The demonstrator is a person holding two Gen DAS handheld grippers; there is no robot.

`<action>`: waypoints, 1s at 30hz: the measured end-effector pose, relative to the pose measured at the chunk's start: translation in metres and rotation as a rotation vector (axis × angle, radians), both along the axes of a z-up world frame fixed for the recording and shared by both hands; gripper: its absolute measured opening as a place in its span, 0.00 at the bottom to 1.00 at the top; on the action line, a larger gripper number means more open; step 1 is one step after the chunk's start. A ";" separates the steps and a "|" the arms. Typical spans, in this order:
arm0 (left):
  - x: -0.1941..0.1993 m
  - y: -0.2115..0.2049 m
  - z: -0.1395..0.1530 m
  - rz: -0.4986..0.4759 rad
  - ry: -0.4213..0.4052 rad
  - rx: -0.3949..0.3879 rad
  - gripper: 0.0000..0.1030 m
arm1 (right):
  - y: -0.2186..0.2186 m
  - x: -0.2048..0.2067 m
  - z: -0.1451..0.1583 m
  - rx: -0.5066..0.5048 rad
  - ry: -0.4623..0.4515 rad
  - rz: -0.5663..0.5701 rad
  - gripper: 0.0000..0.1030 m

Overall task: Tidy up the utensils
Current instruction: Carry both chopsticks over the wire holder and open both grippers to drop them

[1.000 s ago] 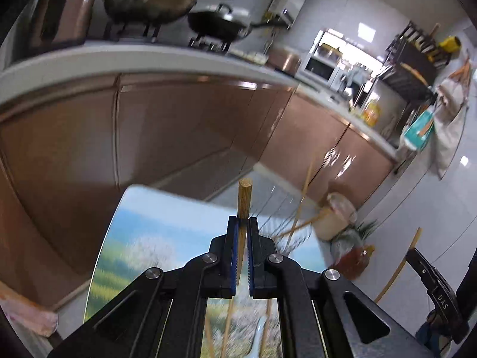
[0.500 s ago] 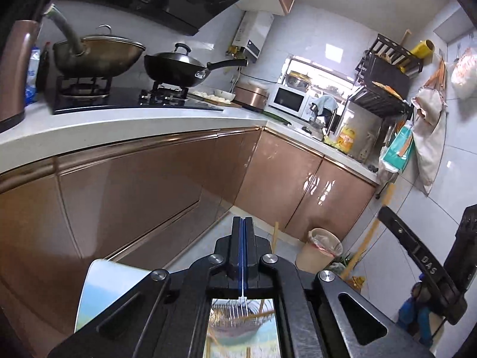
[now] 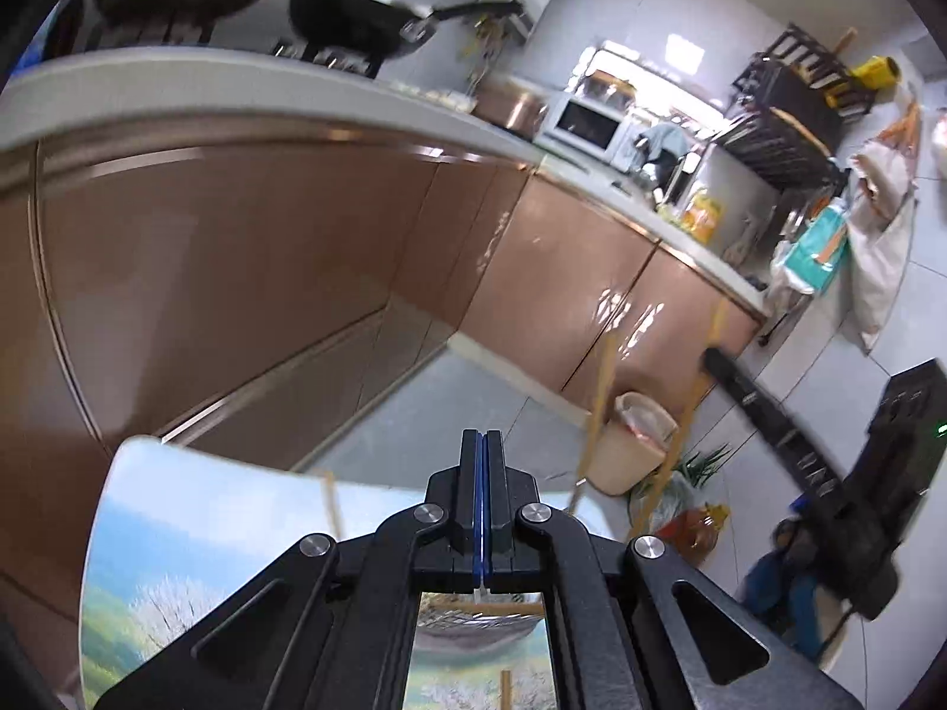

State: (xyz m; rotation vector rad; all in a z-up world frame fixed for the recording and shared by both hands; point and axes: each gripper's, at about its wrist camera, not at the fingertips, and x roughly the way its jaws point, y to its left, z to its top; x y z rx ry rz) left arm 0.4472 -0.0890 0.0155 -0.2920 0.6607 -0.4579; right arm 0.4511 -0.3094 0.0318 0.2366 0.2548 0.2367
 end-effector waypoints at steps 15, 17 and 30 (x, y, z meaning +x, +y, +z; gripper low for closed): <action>0.001 0.021 -0.040 0.030 0.106 -0.016 0.00 | 0.001 -0.009 0.032 0.005 -0.112 -0.039 0.06; 0.002 0.022 -0.040 0.036 0.109 -0.014 0.00 | 0.003 -0.005 0.026 0.005 -0.115 -0.043 0.06; 0.007 0.040 -0.061 0.079 0.181 -0.009 0.00 | 0.005 0.013 -0.055 -0.006 0.007 -0.065 0.07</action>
